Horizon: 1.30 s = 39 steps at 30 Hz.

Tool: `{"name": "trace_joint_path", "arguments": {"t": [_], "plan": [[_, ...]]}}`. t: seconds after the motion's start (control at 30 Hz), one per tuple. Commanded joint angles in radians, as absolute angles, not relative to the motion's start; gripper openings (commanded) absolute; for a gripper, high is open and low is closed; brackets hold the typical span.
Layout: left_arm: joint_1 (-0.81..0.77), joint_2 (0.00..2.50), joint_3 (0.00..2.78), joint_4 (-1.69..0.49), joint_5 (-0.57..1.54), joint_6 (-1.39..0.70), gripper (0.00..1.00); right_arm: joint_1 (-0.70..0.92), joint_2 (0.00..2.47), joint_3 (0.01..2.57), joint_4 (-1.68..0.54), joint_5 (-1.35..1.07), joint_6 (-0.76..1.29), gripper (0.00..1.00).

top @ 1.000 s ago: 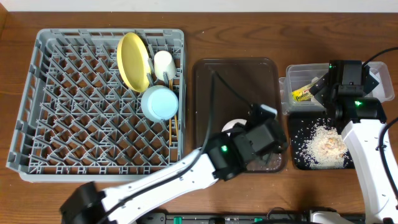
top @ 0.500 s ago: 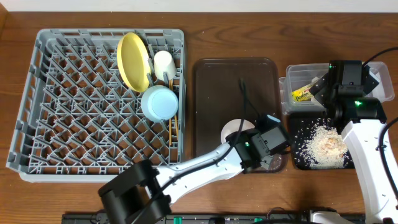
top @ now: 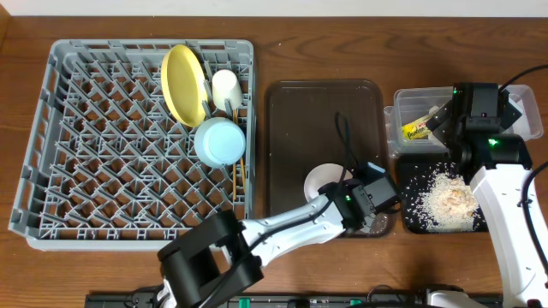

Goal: Sort waste into correct bins and load items into the dishwasher rack
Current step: 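Grasp the white bowl rim with the left gripper and lift it, then carry the white bowl left into the dish rack beside the blue bowl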

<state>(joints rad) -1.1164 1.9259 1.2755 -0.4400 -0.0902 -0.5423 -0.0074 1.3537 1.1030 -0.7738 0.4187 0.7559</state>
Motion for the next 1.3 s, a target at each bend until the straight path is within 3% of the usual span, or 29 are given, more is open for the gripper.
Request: {"name": "trace_joint_path", "arguments": {"t": [0.0,0.2,0.47,0.77,0.97,1.27], "plan": [[-1.119,1.942,1.267,-0.439,-0.124,-0.535,0.31,-0.014,1.354,1.103,-0.775,0.429,0.746,0.99],[-1.118,1.941,1.267,-0.440,-0.123,-0.535,0.28,-0.014,1.354,1.103,-0.775,0.429,0.746,0.99],[-1.116,1.941,1.267,-0.443,-0.124,-0.535,0.06,-0.014,1.354,1.103,-0.775,0.429,0.746,0.99],[-1.061,1.715,1.311,-0.538,-0.034,-0.512,0.06,-0.014,1.354,1.103,-0.775,0.429,0.746,0.99],[-0.842,1.388,1.311,-0.602,0.392,-0.513,0.06,-0.014,1.354,1.103,-0.775,0.429,0.746,0.99],[-0.289,1.126,1.299,-0.863,0.779,-0.347,0.06,-0.014,1.354,1.103,-0.775,0.429,0.746,0.99]]}}
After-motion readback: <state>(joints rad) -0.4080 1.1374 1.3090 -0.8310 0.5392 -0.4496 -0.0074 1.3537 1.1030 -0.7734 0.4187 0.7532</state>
